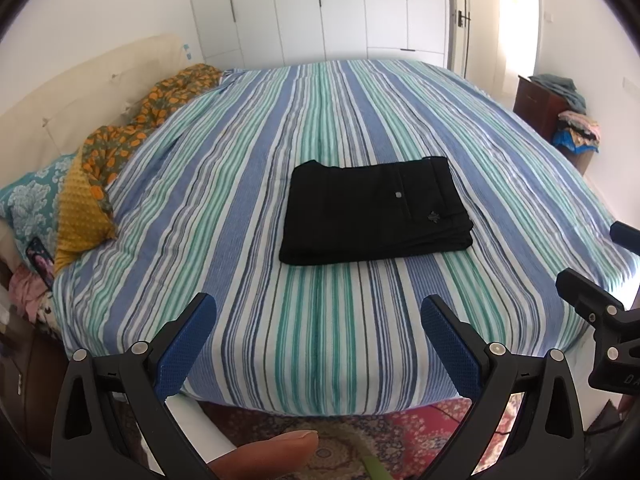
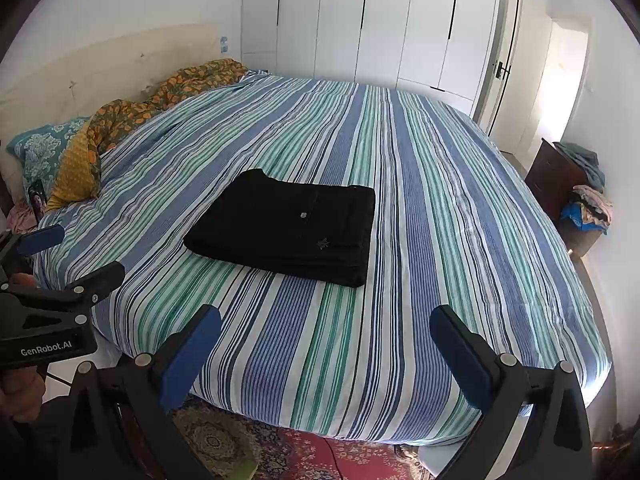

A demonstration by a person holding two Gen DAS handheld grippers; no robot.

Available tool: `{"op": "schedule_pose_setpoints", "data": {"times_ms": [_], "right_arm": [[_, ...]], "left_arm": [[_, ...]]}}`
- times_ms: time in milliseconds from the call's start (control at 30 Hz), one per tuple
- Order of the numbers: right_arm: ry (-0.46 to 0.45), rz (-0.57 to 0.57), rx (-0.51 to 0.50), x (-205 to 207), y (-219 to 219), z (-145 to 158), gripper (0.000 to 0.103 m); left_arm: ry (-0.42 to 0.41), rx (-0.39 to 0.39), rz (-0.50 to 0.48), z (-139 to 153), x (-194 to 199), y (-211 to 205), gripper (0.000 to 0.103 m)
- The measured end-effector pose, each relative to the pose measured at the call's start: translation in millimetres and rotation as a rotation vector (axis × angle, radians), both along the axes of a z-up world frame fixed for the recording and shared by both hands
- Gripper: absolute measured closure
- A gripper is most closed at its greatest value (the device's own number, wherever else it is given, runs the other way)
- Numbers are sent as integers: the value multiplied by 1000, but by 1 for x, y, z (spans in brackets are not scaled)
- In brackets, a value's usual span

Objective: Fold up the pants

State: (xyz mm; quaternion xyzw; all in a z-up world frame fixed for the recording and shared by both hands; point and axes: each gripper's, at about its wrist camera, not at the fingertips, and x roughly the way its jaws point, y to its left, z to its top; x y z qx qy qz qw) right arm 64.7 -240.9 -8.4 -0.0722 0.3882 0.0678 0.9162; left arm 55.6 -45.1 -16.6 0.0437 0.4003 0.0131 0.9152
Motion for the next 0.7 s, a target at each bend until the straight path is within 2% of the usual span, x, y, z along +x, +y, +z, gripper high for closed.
{"op": "schedule_pose_setpoints", "data": {"times_ms": [700], "right_arm": [[4,-5,-6,0,-1,-1,0]], "left_arm": [[17,-21,-9,-3,1,1,1]]}}
